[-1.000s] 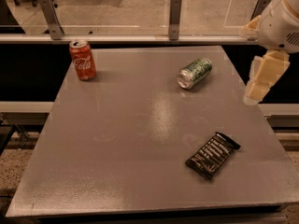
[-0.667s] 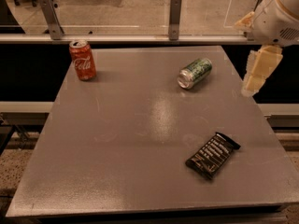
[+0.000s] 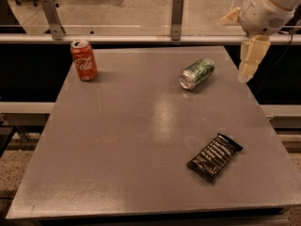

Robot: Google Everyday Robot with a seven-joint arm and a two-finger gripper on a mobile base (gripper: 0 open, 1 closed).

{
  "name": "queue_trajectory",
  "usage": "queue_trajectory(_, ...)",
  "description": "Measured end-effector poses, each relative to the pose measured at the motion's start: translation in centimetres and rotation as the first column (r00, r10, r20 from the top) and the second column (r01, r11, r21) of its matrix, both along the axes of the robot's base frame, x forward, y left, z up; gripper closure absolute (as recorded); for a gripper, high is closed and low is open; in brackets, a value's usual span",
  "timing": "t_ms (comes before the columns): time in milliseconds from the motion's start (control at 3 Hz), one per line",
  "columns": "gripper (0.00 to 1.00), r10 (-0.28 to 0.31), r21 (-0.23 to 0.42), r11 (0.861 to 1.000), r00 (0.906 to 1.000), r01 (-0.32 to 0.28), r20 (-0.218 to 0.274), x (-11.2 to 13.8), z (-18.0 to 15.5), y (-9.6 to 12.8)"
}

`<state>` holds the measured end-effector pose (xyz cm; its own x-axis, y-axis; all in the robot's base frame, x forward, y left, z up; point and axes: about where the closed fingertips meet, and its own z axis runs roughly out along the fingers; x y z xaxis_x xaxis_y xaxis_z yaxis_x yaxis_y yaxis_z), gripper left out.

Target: Place green can upright

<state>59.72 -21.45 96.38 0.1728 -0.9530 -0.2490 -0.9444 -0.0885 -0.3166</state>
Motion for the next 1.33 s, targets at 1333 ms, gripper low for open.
queue_trajectory(1333,0.0,0.244,-0.151,0.956,0.9674,-0.252,-0.07,6.7,-7.2,2.5)
